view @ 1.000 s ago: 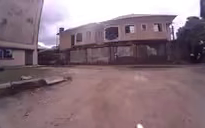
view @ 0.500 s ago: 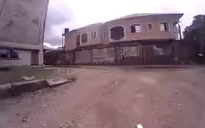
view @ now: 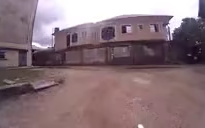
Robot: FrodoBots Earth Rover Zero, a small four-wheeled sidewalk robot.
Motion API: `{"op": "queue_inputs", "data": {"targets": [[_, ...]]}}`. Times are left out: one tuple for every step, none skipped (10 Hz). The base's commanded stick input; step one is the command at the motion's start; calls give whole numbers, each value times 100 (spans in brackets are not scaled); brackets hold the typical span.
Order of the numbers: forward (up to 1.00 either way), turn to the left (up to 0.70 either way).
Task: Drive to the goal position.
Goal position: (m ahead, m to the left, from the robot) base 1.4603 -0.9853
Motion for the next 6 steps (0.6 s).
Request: {"op": "queue_inputs", "data": {"targets": [[50,-42],[50,-42],[50,-42],[50,-42],[50,-42],[50,-26]]}}
